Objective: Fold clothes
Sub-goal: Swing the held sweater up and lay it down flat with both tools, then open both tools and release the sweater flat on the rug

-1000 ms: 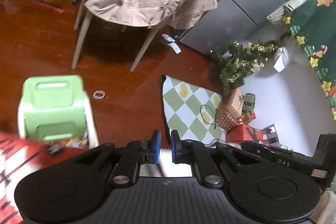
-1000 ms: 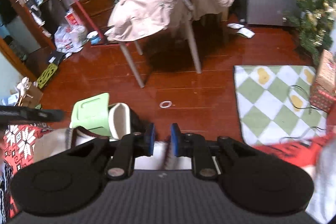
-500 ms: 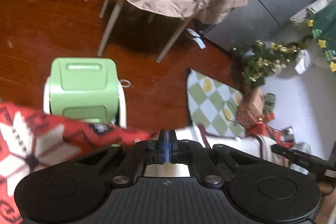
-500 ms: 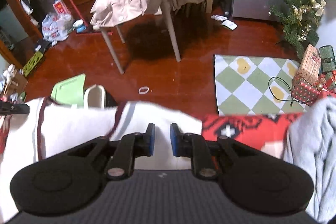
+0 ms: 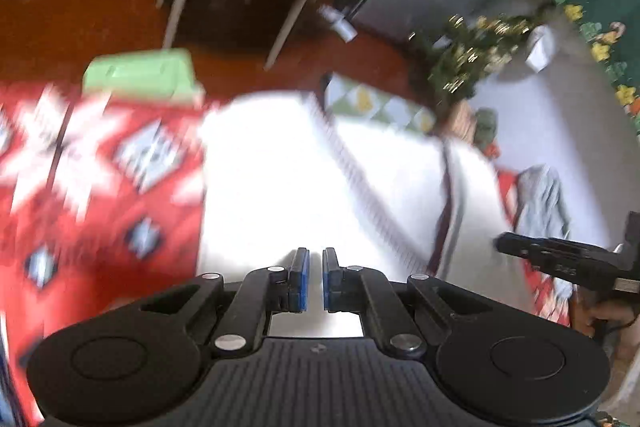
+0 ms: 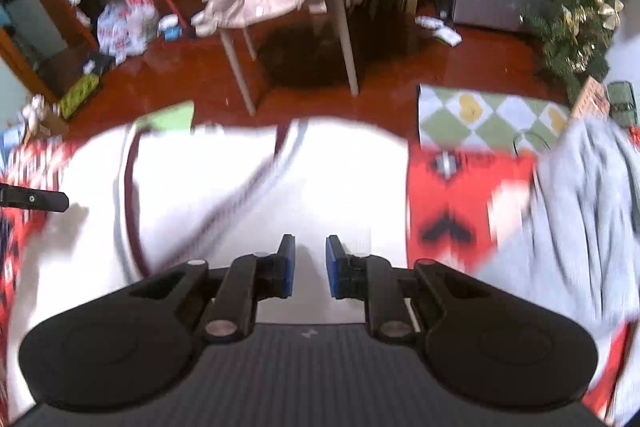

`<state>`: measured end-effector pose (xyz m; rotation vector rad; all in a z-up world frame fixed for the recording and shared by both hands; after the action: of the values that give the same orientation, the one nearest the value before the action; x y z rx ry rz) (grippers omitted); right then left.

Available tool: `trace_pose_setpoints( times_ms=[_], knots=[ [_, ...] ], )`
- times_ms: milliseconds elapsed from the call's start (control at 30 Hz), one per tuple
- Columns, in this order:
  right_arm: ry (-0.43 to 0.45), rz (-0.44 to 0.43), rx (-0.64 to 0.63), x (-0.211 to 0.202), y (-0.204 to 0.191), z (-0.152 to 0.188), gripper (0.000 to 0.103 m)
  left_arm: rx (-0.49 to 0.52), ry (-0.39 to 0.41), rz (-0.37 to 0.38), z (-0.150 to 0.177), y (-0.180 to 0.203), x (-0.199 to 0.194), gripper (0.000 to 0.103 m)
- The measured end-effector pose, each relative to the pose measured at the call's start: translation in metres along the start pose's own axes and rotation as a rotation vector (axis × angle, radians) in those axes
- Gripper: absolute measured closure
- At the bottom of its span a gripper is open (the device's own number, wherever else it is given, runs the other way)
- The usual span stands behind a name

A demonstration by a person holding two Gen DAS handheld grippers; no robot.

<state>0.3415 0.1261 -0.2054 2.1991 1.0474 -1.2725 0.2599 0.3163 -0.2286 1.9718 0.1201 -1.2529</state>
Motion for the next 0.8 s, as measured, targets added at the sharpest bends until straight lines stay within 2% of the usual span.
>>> trace_pose_setpoints(
  times_ms=[167,333,467,567,633,733,800],
  knots=[
    [-0.051,0.003,0.068,-0.027,-0.003,0.066,0.085,-0.087,-0.016,-0.019,0.045,-0.033,-0.028,0.098],
    [-0.092,0.008,0.123,-0.057,-0.008,0.111,0.085,-0.097,-0.031,-0.024,0.079,-0.032,-0.051,0.098],
    [-0.090,0.001,0.121,-0.075,-0.018,0.116,0.084,-0.058,0.003,-0.011,0.092,-0.017,-0.059,0.098],
    [-0.088,0.012,0.084,-0.076,-0.025,0.112,0.085,0.036,0.093,-0.029,0.093,-0.007,-0.055,0.095],
    [-0.064,0.007,0.051,-0.071,-0.030,0.105,0.085,0.076,0.139,-0.032,0.091,-0.006,-0.051,0.088],
    [-0.015,0.022,-0.012,-0.060,-0.039,0.093,0.085,0.104,0.191,-0.029,0.091,-0.007,-0.046,0.086],
    [0.015,0.051,-0.043,-0.054,-0.044,0.086,0.080,0.127,0.215,-0.047,0.093,-0.008,-0.041,0.085]
  ],
)
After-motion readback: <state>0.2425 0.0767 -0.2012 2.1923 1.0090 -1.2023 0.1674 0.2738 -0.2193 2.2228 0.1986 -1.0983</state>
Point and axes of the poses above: each gripper's, at about its wrist camera, not at the fingertips, and x roughly the way its jaws point, y to its right, z to its underside, the point moved 8 cm from there along x, roughly the way its jaws point, and after that the axes turned 15 degrees about -x, right-handed, at the moved point
